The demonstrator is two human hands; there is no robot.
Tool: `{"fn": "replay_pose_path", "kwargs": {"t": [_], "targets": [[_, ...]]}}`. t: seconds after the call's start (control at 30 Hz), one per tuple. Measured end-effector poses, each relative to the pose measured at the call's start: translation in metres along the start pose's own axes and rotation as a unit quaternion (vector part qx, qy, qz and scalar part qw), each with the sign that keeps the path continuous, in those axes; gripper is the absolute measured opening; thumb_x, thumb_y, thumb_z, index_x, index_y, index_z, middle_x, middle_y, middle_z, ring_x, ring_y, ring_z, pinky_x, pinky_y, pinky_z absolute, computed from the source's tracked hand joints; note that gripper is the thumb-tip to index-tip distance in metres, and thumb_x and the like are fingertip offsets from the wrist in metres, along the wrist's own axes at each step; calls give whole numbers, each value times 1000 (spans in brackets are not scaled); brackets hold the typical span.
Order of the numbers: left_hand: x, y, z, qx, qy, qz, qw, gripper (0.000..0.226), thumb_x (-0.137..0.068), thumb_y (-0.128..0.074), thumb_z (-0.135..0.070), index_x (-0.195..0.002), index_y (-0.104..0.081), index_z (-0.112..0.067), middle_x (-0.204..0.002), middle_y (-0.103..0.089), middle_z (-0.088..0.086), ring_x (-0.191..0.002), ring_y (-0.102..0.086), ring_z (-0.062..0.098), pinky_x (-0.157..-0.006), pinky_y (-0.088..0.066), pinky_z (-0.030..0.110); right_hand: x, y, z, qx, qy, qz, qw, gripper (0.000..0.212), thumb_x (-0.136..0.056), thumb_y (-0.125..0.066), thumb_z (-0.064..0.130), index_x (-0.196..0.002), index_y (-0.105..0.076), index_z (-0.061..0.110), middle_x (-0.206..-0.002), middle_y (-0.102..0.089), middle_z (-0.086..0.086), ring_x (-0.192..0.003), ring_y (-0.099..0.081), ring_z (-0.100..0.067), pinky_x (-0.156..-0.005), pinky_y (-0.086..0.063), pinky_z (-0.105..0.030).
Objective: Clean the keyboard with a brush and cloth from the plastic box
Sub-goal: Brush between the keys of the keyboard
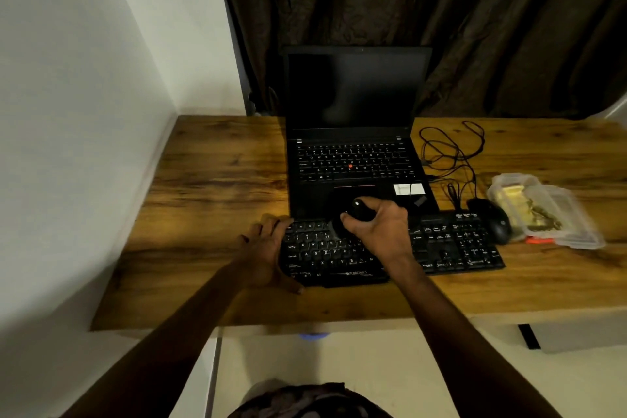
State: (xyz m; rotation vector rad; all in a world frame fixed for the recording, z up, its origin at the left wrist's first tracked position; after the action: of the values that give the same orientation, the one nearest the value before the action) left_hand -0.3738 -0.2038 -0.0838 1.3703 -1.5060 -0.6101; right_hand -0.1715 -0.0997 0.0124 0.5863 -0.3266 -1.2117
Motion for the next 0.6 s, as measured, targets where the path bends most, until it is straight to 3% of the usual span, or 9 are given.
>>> {"fn": "replay_pose_path", "kwargs": {"t": [0.27,0.47,0.6], "targets": [[1,1,-2,-7,13,2,1000,149,-30,-84,-76,-153,-8,-39,-146,-19,-6,-132,-25,26,-107,-29,57,0,37,-21,85,-26,-51,995,15,-78,-81,28,-75,-70,18,-67,-70,6,-64,-67,-9,-62,-60,-33],[1,1,0,1,7,-1,1000,150,-30,-83,-78,-153,-7,-40,-150,-19,-6,-133,-26,26,-105,-31,55,2,4,0,3,15,3,1000,12,-81,-81,23,-76,-72,16,-70,-71,5,-65,-67,-6,-60,-57,-23],[2,2,-1,0,10,1,1000,150,-29,-83,-78,-153,-7,-40,-149,-19,-7,-133,-26,25,-107,-30,57,-1,16,-18,16,-21,-8,1000,8,-81,-81,24,-82,-75,20,-74,-72,10,-70,-69,-3,-64,-58,-17]]}}
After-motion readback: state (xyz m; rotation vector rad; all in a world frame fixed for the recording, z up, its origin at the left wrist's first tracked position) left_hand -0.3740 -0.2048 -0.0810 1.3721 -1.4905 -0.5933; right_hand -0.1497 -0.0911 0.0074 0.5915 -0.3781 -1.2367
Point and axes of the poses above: each hand's wrist, its own x-axis away from the middle knuckle, its own y-axis out of the back of the hand, z = x × y, the point moved 9 cm from there along -x, towards the middle knuckle
